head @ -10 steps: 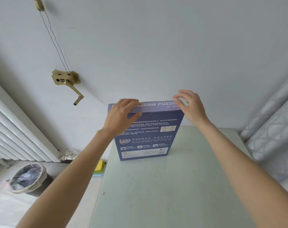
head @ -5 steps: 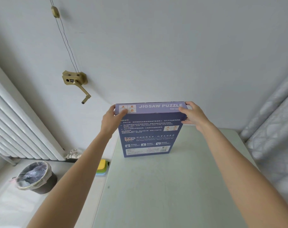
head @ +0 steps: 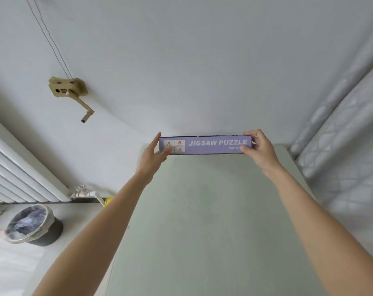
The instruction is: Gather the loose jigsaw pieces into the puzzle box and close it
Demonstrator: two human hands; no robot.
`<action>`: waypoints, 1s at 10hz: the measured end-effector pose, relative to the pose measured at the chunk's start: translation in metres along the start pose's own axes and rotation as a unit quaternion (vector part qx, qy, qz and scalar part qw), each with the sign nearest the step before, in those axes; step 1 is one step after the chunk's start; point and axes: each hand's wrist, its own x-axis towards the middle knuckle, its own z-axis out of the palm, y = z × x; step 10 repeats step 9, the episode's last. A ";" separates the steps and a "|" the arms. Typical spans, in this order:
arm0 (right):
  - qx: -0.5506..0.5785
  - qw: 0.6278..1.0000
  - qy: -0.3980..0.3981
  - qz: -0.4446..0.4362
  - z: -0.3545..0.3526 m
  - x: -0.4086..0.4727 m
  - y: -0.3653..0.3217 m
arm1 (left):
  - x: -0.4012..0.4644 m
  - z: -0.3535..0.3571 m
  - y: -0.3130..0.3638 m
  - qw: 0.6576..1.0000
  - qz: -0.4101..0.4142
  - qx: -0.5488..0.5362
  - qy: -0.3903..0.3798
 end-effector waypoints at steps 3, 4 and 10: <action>-0.007 0.997 0.017 0.075 -0.031 -0.082 0.104 | -0.045 0.067 -0.046 0.991 -0.122 0.037 -0.031; -0.018 0.994 0.020 0.102 -0.038 -0.101 0.128 | -0.071 0.088 -0.068 0.990 -0.138 0.035 -0.018; -0.181 0.952 -0.101 0.225 -0.040 -0.185 0.207 | -0.158 0.148 -0.157 0.958 -0.222 0.178 0.034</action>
